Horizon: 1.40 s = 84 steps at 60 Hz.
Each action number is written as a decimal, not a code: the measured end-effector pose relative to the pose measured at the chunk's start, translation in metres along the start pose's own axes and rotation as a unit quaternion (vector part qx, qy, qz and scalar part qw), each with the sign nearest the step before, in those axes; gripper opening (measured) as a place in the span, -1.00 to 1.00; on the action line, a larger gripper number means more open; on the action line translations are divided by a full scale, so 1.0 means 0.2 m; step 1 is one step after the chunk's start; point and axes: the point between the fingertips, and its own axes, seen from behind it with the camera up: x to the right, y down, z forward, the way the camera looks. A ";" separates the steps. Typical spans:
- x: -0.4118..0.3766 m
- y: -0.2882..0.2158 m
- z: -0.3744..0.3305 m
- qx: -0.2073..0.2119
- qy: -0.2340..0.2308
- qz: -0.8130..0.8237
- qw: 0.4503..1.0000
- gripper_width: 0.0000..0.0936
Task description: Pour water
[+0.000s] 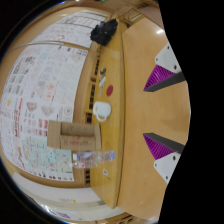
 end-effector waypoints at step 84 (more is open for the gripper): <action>-1.20 -1.61 0.95 0.186 -0.354 0.256 0.880 -0.32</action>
